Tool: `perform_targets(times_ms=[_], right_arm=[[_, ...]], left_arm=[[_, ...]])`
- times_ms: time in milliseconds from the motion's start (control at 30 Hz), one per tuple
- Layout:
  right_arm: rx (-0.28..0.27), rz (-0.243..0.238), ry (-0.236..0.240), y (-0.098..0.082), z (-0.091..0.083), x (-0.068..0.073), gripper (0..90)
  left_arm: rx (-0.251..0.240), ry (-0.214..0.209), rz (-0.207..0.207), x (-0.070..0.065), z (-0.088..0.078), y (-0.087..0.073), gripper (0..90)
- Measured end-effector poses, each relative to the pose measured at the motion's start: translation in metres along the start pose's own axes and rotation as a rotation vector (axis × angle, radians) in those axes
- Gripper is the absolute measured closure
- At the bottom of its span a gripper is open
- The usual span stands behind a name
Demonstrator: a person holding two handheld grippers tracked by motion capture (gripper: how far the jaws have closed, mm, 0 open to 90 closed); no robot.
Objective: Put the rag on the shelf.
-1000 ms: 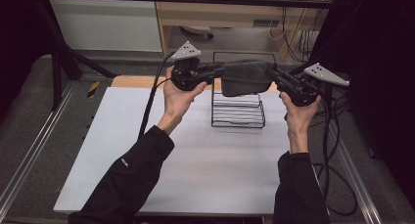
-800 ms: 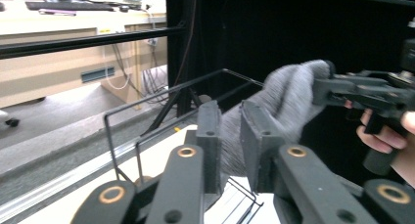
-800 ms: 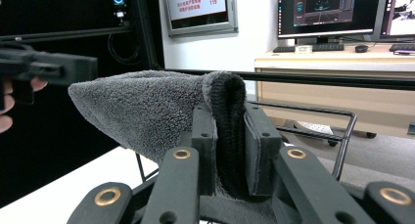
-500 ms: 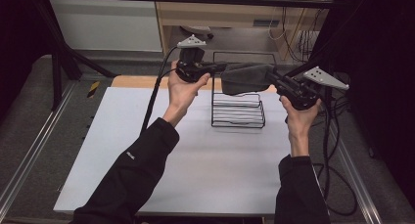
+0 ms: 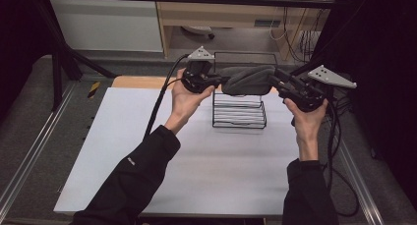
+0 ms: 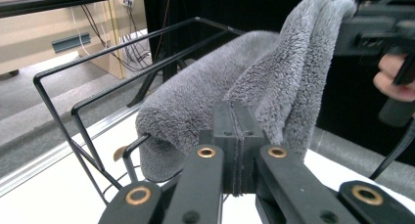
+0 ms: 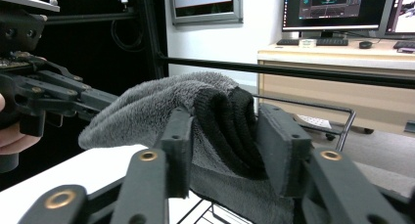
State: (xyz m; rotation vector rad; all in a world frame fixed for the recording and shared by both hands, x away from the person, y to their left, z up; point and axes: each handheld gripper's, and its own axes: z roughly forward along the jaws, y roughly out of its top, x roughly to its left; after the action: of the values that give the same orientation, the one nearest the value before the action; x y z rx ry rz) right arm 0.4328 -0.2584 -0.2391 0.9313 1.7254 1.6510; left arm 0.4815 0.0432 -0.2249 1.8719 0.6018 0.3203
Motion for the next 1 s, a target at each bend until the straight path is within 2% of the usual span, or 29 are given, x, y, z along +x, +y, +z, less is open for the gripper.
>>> perform_targets(times_ms=[67, 200, 267, 333, 400, 433, 533, 700, 833, 1000], right_arm=[[0.003, -0.006, 0.0, 0.003, 0.0, 0.002, 54.5], [-0.019, -0.001, 0.01, 0.007, -0.003, 0.004, 49.7], [-0.025, 0.0, 0.009, 0.009, -0.005, 0.004, 51.5], [-0.02, 0.009, 0.01, 0.011, -0.006, 0.004, 59.9], [0.013, 0.022, 0.014, 0.012, -0.004, 0.004, 73.6], [0.046, 0.031, 0.012, 0.011, -0.002, 0.003, 78.9], [0.137, 0.04, -0.007, 0.004, 0.005, 0.001, 89.5], [0.208, 0.057, -0.037, -0.015, 0.012, -0.005, 90.0], [0.224, 0.059, -0.051, -0.025, 0.014, -0.009, 90.0], [0.218, 0.065, -0.068, -0.035, 0.016, -0.013, 90.0]], left_arm=[[0.007, 0.006, 0.014, -0.001, 0.0, -0.002, 89.8], [0.019, -0.001, 0.005, 0.0, 0.003, -0.005, 89.9], [0.028, -0.001, 0.006, 0.0, 0.005, -0.006, 89.9], [0.037, 0.001, 0.008, 0.0, 0.008, -0.008, 89.9], [0.044, 0.007, 0.01, -0.001, 0.011, -0.01, 89.9], [0.047, 0.011, 0.014, -0.002, 0.012, -0.012, 89.9], [0.062, 0.02, 0.023, -0.002, 0.015, -0.016, 89.8], [0.069, 0.03, 0.024, -0.002, 0.02, -0.024, 89.8], [0.076, 0.038, 0.013, 0.0, 0.026, -0.031, 89.8], [0.07, 0.043, 0.003, 0.003, 0.03, -0.035, 89.7]])
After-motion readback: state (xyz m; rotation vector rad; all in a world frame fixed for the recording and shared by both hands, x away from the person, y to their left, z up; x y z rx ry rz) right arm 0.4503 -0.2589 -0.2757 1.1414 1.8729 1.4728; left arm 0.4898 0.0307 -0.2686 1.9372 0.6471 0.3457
